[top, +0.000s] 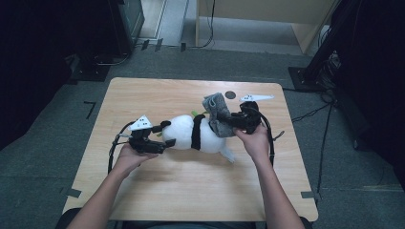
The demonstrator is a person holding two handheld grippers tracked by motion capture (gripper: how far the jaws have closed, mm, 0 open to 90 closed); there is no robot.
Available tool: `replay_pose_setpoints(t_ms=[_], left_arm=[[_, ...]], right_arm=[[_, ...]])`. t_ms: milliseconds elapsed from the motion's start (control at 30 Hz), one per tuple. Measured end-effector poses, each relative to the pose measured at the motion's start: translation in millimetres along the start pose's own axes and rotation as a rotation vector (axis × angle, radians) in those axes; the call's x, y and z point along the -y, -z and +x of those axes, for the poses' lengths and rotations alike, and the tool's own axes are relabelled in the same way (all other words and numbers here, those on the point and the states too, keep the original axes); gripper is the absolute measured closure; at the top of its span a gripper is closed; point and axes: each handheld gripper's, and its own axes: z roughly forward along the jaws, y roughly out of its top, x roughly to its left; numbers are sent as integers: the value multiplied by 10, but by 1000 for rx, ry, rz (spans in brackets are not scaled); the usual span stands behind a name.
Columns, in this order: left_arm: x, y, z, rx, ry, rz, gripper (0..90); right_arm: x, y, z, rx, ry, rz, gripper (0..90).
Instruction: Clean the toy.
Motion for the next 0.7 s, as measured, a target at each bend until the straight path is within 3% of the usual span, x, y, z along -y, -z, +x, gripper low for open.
replay_pose_setpoints(t_ms=[100,233,433,600,700], left_arm=[[67,10,64,-5,-6,-32,230],[74,-60,118,8,-8,-67,228],[62,-109,203,20,9,-52,177],[101,-217,241,53,-9,-39,159],[105,-315,225,30,-13,3,81]], right_arm=[[-18,-45,-47,-3,-3,-15,779],[-50,-83,-109,-15,-27,-14,779],[-96,-128,-164,-21,-36,-9,779],[-110,-164,-208,-20,-40,-12,779],[-124,-184,-234,-25,-50,-2,779]])
